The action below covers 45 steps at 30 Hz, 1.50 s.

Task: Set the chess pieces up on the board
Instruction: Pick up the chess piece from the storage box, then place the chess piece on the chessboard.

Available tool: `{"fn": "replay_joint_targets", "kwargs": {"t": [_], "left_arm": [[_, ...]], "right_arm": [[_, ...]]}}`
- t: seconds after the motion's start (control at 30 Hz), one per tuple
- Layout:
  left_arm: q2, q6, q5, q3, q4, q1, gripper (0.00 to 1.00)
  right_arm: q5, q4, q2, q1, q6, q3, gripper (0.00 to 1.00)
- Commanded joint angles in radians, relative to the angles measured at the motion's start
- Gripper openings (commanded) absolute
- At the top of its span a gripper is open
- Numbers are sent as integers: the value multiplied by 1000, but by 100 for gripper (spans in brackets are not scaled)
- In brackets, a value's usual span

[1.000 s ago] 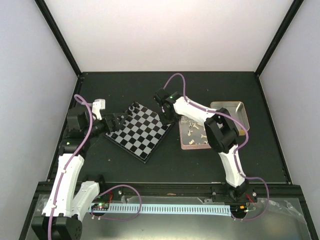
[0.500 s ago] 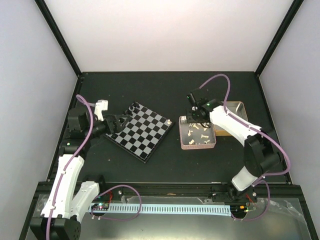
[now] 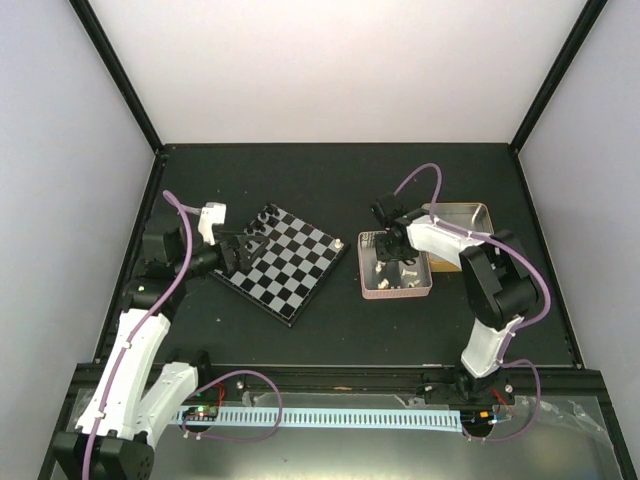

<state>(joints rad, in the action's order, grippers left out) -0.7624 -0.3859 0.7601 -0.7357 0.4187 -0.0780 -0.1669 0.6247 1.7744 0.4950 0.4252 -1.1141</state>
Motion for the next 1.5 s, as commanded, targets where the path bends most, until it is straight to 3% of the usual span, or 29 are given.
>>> {"fn": "replay_joint_targets", "kwargs": {"t": [0.0, 0.2, 0.43, 0.6, 0.77, 0.9, 1.03, 1.2, 1.47], "left_arm": [[-5, -6, 12, 0, -15, -10, 99], [-11, -9, 13, -3, -16, -18, 99], [4, -17, 16, 3, -17, -40, 99], [12, -41, 26, 33, -77, -86, 99], [11, -66, -27, 82, -183, -163, 99], [7, -109, -114, 149, -334, -255, 98], [5, -148, -250, 206, -461, -364, 93], [-50, -118, -422, 231, -581, -485, 88], [-267, -79, -546, 221, -821, -626, 68]], "right_arm": [[-52, -39, 52, -6, -45, -39, 34], [-60, -52, 99, -5, -69, -62, 34], [-28, -68, 66, -6, -51, -38, 8], [-1, -86, -22, -7, -46, -16, 7], [194, -178, -154, -6, 20, 26, 8], [425, -373, -252, -7, 288, 119, 9], [564, -673, -300, 2, 661, 238, 9], [644, -904, -248, 34, 987, 245, 9], [659, -1120, -276, 99, 1357, 324, 9]]}}
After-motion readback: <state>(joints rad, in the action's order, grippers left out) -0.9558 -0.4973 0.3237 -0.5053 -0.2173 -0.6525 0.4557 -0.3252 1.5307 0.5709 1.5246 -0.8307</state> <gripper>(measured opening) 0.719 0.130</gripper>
